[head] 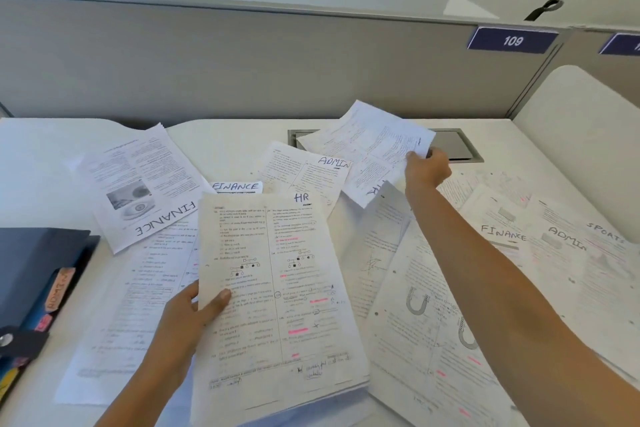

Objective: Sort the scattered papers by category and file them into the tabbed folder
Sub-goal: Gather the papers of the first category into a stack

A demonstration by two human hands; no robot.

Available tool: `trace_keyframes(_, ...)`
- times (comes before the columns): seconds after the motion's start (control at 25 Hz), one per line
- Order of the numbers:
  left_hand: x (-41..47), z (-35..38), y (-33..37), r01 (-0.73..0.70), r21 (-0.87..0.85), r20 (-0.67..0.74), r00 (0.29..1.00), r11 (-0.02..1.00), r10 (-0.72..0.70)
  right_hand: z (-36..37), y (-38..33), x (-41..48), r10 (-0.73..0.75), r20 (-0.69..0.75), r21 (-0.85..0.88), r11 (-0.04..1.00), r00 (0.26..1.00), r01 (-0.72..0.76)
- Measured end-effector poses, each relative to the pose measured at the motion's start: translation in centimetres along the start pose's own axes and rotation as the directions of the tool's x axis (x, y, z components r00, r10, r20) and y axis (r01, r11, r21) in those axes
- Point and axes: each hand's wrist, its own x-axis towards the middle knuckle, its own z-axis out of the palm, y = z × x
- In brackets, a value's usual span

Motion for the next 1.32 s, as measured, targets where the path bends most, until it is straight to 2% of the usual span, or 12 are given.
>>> trace_keyframes(0.12,-0.3,-0.2,0.0,-0.023,-0.015,-0.010,1.000,1.000,0.023,-2.1,-1.2,-0.7,0.193,-0.011,0.343,0.923,0.981,-0.177)
trace_keyframes(0.24,-1.0,-0.1,0.1,-0.052,-0.019,0.003,0.999,0.998,0.052,-4.5,-2.0,-2.7,0.237,0.188,0.563,0.769,0.953,-0.302)
trace_keyframes(0.32,-1.4,0.0,0.2,-0.068,-0.020,0.013,0.998,0.998,0.068,-5.6,-2.1,-4.1,0.182,0.410,0.509,0.767,0.894,-0.390)
trace_keyframes(0.4,-1.9,0.0,0.3,-0.079,-0.030,0.020,0.997,0.996,0.079,-6.7,-2.2,-5.2,0.107,0.659,0.359,0.825,0.745,-0.436)
trace_keyframes(0.52,-3.1,-0.1,0.5,-0.117,-0.019,0.003,0.993,0.993,0.117,-8.4,-2.9,-6.3,0.027,0.878,-0.005,0.999,0.479,-0.048)
trace_keyframes(0.56,-3.5,-0.2,0.6,-0.145,0.009,-0.003,0.989,0.989,0.145,-8.7,-3.3,-6.8,0.010,0.904,-0.107,0.973,0.428,0.203)
trace_keyframes(0.64,-4.1,-0.5,0.7,-0.148,0.010,0.007,0.989,0.989,0.148,-8.1,-3.9,-7.9,-0.108,0.884,-0.221,0.761,0.455,0.610)
trace_keyframes(0.76,-4.7,-0.9,0.8,-0.086,-0.029,0.078,0.993,0.996,0.088,-6.6,-5.1,-10.7,-0.261,0.843,-0.185,0.679,0.470,0.710)
trace_keyframes(0.84,-5.1,-0.9,0.7,-0.059,-0.031,0.113,0.992,0.998,0.062,-6.2,-5.8,-13.2,-0.332,0.866,-0.110,0.604,0.374,0.790)
trace_keyframes(1.0,-5.8,0.0,-0.2,-0.061,0.016,0.150,0.987,0.998,0.058,-5.3,-5.1,-18.6,-0.482,0.863,-0.029,0.250,0.150,0.968)
trace_keyframes(1.12,-6.0,0.7,-0.9,-0.082,0.058,0.126,0.989,0.995,0.074,-4.3,-3.2,-21.5,-0.544,0.818,-0.143,0.126,0.188,0.982)
trace_keyframes(1.32,-5.7,1.1,-2.1,-0.118,0.200,0.097,0.990,0.973,0.100,-4.3,-1.0,-22.6,-0.518,0.775,-0.086,0.481,0.362,0.872)
